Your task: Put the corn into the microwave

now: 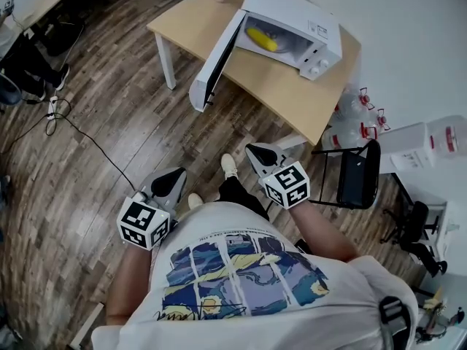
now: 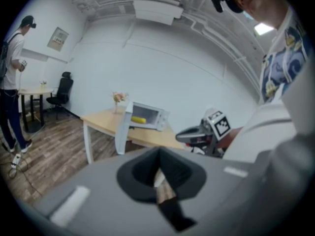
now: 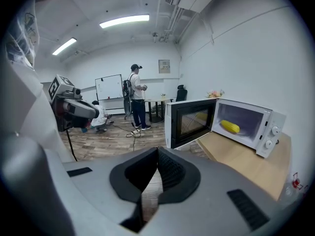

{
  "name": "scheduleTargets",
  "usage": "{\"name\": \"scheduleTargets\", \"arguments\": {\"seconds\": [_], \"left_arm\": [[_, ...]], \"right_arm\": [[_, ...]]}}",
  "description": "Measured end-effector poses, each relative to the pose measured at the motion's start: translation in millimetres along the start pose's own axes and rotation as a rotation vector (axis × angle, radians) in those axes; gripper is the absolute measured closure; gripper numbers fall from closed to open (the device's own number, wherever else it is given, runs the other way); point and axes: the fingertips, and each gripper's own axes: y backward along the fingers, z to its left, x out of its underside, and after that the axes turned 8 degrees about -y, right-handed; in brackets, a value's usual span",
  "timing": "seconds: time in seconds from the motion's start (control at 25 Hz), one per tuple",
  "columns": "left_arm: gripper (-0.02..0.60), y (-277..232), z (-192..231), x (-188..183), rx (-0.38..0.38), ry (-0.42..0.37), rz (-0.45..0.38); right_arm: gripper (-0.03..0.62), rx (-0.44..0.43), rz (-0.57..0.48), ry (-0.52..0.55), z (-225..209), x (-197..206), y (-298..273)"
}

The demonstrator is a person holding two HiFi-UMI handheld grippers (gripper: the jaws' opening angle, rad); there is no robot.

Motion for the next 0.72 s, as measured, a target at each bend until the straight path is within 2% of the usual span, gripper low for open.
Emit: {"name": "scheduleTargets", "arguments": {"seconds": [0.36,0.72], "left_arm": [[0.572,-27.6,3.3,-6.9,0.006,0.002,0.026],[0.572,-79.5,9.2,-35.3,0.031,-0.023,0.049]], "right_arm": [[0.585,-0.022,-0.007,0.044,-14.6,-3.9,-5.5],[0.585,-0.026,-0.009,0.036,-63.2,-13.7,-20.8]]}}
